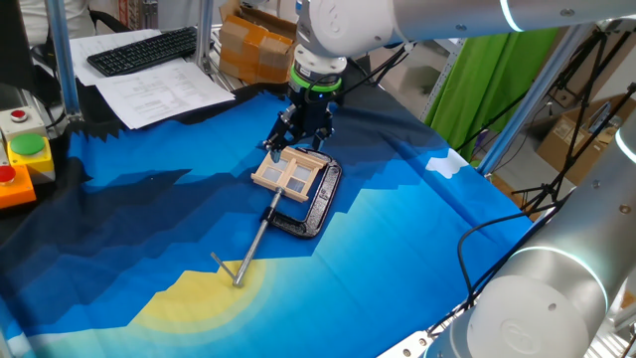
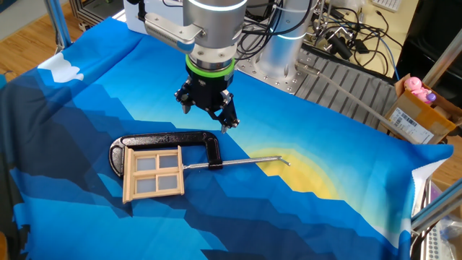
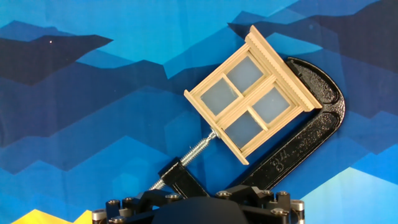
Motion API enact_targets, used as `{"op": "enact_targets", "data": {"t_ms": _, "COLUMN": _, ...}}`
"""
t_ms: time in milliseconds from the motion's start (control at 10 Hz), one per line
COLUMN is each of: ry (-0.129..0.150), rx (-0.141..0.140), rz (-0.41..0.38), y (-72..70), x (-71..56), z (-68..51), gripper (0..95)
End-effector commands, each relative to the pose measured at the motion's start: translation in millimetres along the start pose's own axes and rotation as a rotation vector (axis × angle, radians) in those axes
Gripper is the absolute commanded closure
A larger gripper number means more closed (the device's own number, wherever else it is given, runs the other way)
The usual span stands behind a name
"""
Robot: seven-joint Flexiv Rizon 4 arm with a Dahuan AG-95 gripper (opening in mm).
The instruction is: Open a sliding window
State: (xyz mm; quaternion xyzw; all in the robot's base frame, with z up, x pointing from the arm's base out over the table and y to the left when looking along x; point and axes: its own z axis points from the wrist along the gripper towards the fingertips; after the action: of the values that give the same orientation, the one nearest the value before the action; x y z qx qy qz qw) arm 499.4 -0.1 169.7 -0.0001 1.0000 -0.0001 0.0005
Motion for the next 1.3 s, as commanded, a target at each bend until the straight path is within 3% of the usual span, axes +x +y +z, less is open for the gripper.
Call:
{"op": "enact_targets", "data": {"t_ms": 100, "ry": -0.049, "rx": -0.136, "rz": 0.246, "y": 0.2, "x": -0.6, "z": -0.3, "gripper": 95.0}}
{"op": "enact_targets", "data": {"t_ms": 500, "ry": -0.054, "rx": -0.137, "rz": 0.243, "y": 4.5, "x": 12.2, "z": 14.2, "gripper": 95.0}}
{"op": "enact_targets", "data": {"t_ms": 1000, "ry": -0.05, "rx": -0.136, "rz": 0.25, "y": 5.6, "x": 12.8, "z": 15.4, "gripper": 95.0}}
{"op": "enact_targets", "data": {"t_ms": 1200, "ry": -0.047, "rx": -0.137, "rz": 0.291, "y": 7.2, "x": 12.4, "z": 16.7, "gripper": 95.0}}
{"op": "enact_targets", "data": {"t_ms": 1300, "ry": -0.034, "rx": -0.139, "rz": 0.365, "y": 9.6, "x": 11.4, "z": 19.2, "gripper": 95.0}}
